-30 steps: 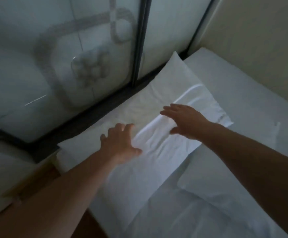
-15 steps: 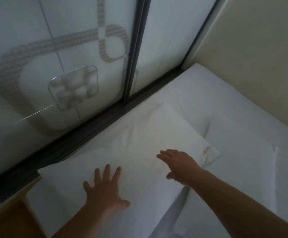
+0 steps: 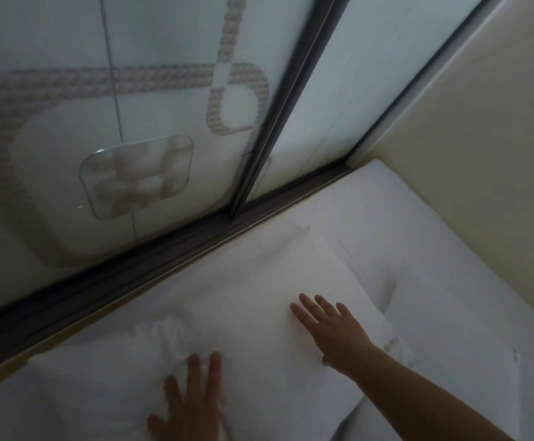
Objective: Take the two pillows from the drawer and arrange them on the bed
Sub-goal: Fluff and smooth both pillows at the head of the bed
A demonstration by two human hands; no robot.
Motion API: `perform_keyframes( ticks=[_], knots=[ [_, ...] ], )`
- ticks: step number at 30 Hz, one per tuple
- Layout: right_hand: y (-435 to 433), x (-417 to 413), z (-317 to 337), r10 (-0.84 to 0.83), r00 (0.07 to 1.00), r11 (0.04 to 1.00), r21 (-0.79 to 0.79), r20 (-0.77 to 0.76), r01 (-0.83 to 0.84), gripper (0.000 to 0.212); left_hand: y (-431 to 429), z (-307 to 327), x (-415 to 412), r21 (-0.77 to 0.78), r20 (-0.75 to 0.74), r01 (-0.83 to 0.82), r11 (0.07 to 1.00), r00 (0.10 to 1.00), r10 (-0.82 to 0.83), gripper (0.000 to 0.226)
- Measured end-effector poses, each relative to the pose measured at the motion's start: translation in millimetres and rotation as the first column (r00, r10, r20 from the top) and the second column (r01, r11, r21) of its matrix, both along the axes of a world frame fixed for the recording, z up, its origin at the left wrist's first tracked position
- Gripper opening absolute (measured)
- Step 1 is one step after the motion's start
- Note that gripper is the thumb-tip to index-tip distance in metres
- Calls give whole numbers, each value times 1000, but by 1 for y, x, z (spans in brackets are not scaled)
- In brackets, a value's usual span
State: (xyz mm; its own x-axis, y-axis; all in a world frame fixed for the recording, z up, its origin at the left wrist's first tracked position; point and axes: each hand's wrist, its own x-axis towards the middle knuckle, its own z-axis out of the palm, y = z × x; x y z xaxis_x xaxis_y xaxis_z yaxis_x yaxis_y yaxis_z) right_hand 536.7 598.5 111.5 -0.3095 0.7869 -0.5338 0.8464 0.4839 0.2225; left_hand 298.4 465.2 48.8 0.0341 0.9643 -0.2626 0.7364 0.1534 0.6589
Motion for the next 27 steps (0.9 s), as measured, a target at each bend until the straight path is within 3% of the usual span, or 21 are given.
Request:
perform_keyframes(
  ticks=[1, 4, 6, 7, 8, 11, 14, 15, 18, 21, 27],
  knots=[
    [12, 5, -2, -2, 1000, 1000, -11, 11, 2, 123, -1, -1, 2, 22, -50, -26, 999, 998, 27, 89],
    [44, 13, -25, 78, 997, 993, -93, 16, -76, 130, 0, -10, 9, -199, -110, 97, 975, 987, -121, 70],
    [53, 11, -49, 140, 989, 981, -133, -40, -144, 124, 19, -28, 9, -164, -348, -52, 985, 937, -8, 61],
    [54, 14, -64, 196, 977, 974, -98, -86, -204, 118, 20, -36, 11, -213, -384, -79, 974, 923, -9, 68],
    [58, 18, -77, 277, 951, 960, -8, -139, -281, 110, 25, -41, 11, -215, -374, -106, 971, 927, 18, 73],
    [54, 33, -101, 398, 859, 916, 189, -320, -354, 64, 31, -24, 19, -110, -310, -160, 981, 943, 119, 27],
    [55, 45, -95, 409, 830, 908, 261, -380, -328, 42, 22, -3, 26, 27, -306, -320, 947, 899, 313, 8],
    [58, 49, -88, 376, 830, 922, 261, -412, -288, 39, 22, 7, 27, 41, -333, -350, 936, 879, 343, 9],
    [76, 66, -52, 262, 823, 956, 253, -503, -150, 34, 34, 44, 31, 20, -319, -444, 896, 846, 427, 40],
    [111, 95, -5, 156, 854, 976, 210, -497, -56, 32, 63, 87, 54, 126, -272, -397, 909, 868, 416, 49],
    [230, 199, 102, 117, 896, 924, 379, -429, 60, 27, 187, 166, 152, 340, -109, -209, 917, 960, 259, 30]
  ],
)
